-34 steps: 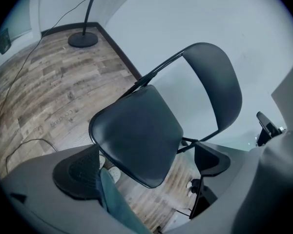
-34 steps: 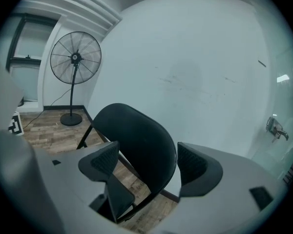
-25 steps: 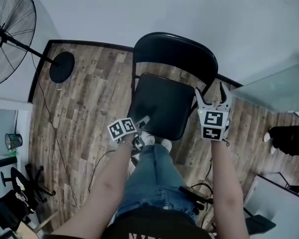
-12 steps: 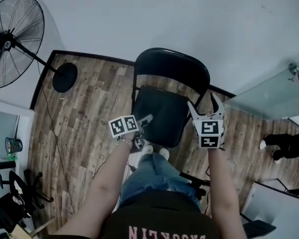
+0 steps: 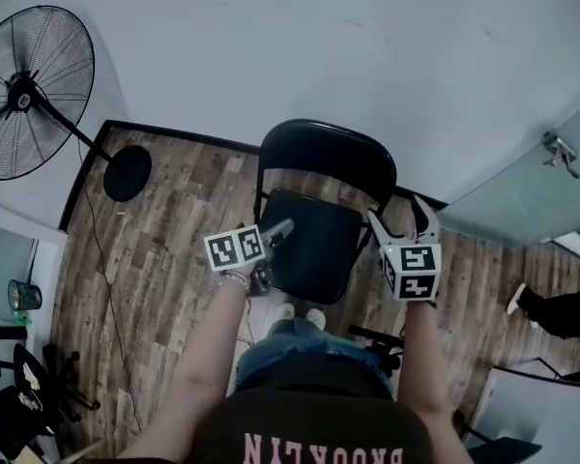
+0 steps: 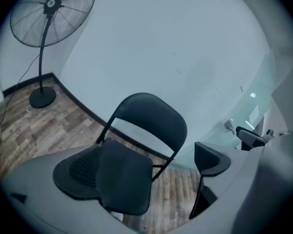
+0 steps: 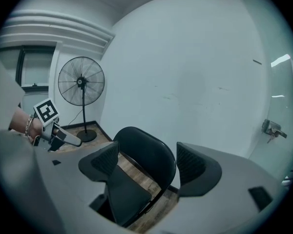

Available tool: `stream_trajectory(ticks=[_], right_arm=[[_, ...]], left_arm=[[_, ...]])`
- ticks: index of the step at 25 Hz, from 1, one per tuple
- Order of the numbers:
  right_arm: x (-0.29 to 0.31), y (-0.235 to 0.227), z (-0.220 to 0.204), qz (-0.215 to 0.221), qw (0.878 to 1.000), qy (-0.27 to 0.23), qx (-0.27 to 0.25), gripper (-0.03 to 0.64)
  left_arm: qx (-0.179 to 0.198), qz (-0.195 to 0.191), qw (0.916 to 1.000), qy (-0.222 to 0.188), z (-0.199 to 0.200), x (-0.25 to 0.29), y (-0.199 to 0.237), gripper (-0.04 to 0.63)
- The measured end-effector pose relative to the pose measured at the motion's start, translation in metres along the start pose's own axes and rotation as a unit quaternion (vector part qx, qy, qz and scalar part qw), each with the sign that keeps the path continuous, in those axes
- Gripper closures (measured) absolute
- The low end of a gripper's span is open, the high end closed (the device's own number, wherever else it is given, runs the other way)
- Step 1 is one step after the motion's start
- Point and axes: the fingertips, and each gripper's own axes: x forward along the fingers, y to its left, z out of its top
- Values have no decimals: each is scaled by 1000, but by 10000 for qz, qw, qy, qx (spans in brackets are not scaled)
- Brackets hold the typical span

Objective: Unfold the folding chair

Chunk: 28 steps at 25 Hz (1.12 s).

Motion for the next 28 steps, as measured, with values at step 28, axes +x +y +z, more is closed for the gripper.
stream_trajectory(ticks=[28], right_arm=[[-70, -7, 115, -246, 9835, -1794, 11, 520]], left_arm=[[3701, -625, 8928, -2491, 159, -111, -171, 118]])
